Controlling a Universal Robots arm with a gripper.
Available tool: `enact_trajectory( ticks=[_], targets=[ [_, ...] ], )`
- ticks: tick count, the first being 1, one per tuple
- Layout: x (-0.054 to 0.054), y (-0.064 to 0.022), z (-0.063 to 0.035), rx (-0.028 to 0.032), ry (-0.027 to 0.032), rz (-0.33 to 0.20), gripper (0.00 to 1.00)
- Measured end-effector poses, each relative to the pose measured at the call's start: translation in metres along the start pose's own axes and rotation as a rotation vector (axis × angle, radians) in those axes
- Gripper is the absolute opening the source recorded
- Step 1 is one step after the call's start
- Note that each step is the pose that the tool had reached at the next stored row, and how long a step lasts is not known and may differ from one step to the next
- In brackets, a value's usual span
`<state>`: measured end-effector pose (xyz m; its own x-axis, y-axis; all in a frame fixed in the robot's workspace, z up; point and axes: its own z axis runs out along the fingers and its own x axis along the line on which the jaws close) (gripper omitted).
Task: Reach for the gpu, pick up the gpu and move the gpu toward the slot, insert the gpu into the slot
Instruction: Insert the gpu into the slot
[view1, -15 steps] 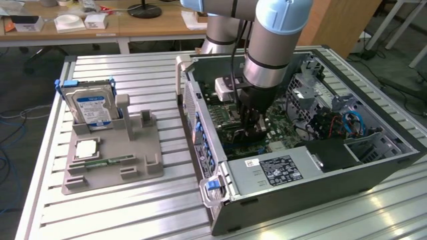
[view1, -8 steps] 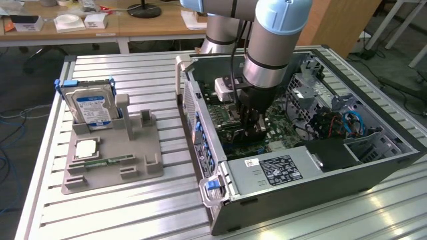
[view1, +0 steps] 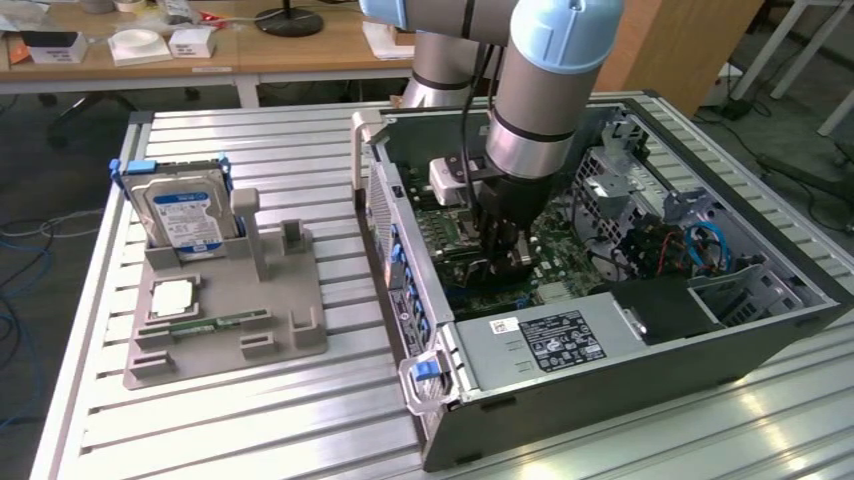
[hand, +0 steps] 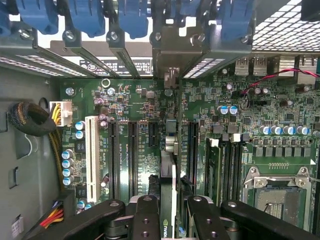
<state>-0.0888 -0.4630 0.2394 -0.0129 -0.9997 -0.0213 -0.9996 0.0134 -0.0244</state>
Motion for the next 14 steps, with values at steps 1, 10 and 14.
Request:
enact_trajectory(
  ticks=[1, 10, 14],
  targets=[
    [0.0000, 0.0000, 0.0000, 0.0000, 0.0000, 0.000, 0.26],
    [0.0000, 0.0000, 0.0001, 0.0001, -0.0010, 0.000, 0.26],
    [0.0000, 0.0000, -0.0002, 0.0002, -0.0014, 0.000, 0.33]
  ],
)
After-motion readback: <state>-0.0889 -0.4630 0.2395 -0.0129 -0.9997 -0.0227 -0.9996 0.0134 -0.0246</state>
